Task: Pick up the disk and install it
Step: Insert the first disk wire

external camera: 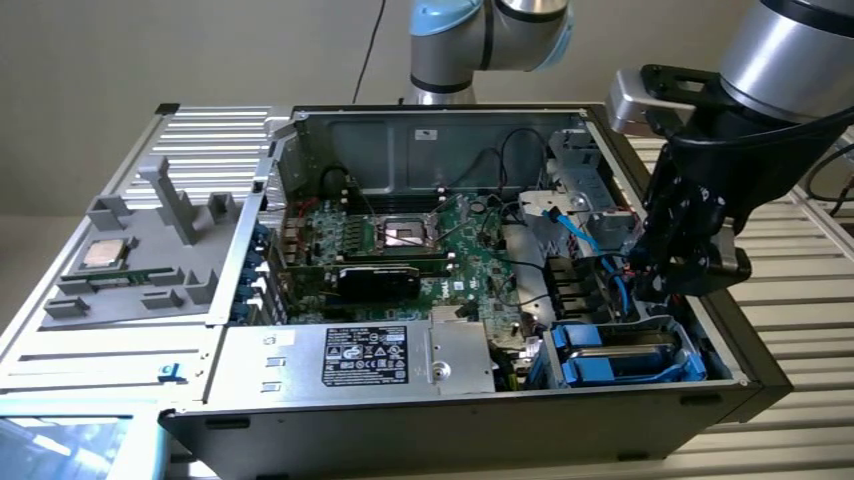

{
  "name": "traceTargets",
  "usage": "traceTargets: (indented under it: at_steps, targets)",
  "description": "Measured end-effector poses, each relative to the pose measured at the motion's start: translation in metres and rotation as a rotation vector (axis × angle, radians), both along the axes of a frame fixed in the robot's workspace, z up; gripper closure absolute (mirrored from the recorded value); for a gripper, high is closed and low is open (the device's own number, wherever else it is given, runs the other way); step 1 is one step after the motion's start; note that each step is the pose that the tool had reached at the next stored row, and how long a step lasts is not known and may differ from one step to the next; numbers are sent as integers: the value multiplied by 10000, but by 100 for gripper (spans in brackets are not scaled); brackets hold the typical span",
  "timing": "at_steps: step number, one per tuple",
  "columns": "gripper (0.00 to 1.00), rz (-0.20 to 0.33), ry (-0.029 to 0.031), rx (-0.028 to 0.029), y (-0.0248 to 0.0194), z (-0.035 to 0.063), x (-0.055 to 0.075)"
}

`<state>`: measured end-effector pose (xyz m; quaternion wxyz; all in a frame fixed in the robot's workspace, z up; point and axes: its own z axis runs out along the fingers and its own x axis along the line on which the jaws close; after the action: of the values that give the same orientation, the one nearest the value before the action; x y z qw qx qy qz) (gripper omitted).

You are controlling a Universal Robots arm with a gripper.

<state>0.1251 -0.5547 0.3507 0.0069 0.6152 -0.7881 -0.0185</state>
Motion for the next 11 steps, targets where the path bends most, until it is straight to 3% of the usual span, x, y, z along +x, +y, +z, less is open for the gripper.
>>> traceTargets:
  at_steps: [2, 6, 11]
  targets:
    - [64, 1, 45, 10, 0, -4, 1]
    - [64, 1, 150, 15, 1, -7, 2]
    - [64, 1, 156, -11, 19, 22, -2]
